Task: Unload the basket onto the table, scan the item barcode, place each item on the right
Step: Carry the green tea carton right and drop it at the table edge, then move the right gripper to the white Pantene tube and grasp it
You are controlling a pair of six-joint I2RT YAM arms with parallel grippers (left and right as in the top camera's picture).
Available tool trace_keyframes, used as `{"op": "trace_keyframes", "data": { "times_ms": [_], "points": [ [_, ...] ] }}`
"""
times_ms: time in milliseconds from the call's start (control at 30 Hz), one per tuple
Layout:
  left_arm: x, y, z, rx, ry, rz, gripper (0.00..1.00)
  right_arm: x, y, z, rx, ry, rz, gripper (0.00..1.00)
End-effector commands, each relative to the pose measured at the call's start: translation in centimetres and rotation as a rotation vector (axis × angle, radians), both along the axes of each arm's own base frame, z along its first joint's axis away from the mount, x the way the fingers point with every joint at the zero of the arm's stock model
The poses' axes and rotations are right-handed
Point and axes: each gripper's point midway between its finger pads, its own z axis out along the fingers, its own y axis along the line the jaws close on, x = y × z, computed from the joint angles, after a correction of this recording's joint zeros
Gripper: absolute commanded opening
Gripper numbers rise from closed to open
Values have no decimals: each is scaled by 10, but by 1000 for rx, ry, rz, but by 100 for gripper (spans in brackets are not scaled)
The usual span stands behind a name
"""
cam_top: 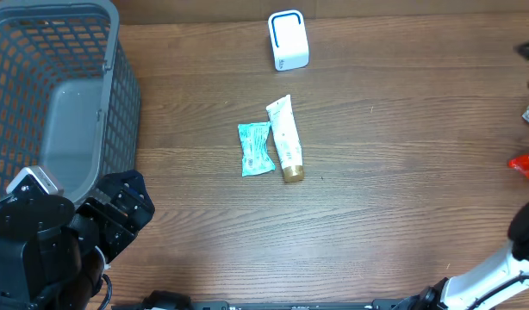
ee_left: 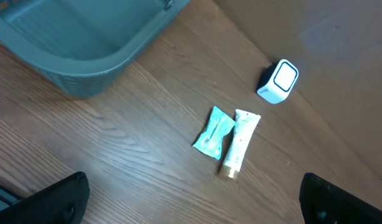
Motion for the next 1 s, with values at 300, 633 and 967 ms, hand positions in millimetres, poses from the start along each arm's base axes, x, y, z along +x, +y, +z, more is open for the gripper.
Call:
{"op": "trace_keyframes", "data": {
  "times_ms": [300, 633, 967],
  "points": [
    [0, 1, 1, 10, -3, -3, 100, -37, 259, -83, -102, 150, 811, 100],
    [0, 1, 1, 10, -3, -3, 100, -43, 347, -131, -481, 205, 777, 100],
    [0, 1, 1, 10, -3, -3, 100, -60, 403, -155, -524, 117, 823, 99]
  ]
}}
